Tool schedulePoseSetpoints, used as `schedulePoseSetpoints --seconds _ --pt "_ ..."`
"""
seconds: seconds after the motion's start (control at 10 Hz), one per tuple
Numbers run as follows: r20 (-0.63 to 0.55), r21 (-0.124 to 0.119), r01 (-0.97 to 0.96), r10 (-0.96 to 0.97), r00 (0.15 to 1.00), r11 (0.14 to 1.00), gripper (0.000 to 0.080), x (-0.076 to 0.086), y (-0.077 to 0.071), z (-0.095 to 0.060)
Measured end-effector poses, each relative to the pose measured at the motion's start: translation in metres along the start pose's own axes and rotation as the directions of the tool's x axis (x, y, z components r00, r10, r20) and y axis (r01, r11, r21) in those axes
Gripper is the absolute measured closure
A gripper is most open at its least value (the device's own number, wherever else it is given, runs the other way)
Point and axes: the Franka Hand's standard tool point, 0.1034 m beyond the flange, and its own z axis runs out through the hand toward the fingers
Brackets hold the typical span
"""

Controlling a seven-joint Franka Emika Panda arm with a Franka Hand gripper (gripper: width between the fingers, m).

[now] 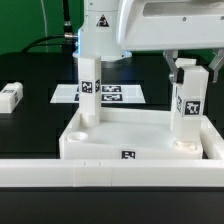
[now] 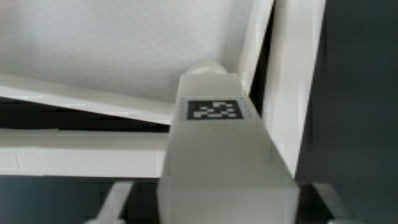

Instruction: Assemble desk

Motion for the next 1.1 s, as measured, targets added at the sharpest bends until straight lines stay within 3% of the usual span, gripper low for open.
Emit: schedulePoseSetpoints --seconds 0.2,0.6,0.8,1.1 --pt "0.0 0.001 -0.012 0.012 1.0 1.0 0.0509 0.0 0.0 0.0" --pt "-0.006 0.006 -0.365 0.365 0.931 0.931 0.0509 -0.0013 0.0005 0.0006" --pt "-0.002 0.007 -0.606 0.606 0.796 0.796 0.0509 -0.0027 -0.0028 0.0014" --pt "-0.002 0.01 -0.814 0.814 0.581 0.581 0.0508 -0.0029 -0.0033 0.002"
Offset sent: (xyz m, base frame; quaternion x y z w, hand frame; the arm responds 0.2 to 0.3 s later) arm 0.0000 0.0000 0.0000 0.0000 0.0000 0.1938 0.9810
